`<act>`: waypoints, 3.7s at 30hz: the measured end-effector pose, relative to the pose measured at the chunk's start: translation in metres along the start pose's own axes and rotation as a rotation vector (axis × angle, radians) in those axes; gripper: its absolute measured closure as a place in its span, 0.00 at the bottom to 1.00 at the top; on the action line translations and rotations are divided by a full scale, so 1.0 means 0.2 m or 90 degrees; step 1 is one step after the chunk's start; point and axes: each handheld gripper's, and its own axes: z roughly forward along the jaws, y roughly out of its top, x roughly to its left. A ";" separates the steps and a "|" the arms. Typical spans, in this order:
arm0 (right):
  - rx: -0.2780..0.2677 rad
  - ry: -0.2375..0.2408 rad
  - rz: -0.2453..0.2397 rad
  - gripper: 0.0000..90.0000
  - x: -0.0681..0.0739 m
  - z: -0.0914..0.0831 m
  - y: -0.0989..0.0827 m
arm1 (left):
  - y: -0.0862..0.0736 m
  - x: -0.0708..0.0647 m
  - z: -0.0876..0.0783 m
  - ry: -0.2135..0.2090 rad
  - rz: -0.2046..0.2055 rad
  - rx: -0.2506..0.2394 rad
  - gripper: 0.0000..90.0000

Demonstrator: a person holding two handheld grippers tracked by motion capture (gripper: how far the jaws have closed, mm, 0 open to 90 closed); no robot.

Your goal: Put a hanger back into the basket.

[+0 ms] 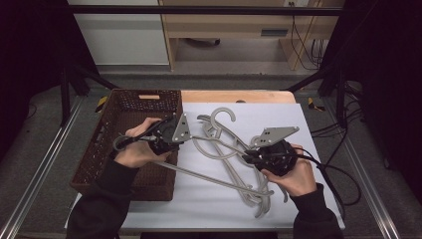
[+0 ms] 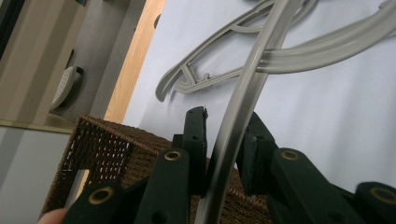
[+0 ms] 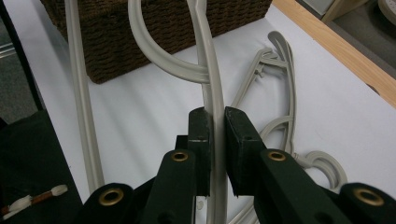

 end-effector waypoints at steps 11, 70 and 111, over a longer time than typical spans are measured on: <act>0.000 -0.021 0.009 0.85 -0.05 0.00 -0.02 | 0.01 -0.05 -0.01 -0.040 0.033 0.017 0.89; -0.145 -0.214 0.183 0.07 -0.22 -0.09 -0.45 | -0.43 0.13 -0.14 0.214 -0.348 0.025 0.90; -0.127 -0.199 0.181 0.07 -0.20 0.00 -0.45 | -0.90 0.19 -0.17 0.349 -0.471 0.109 0.90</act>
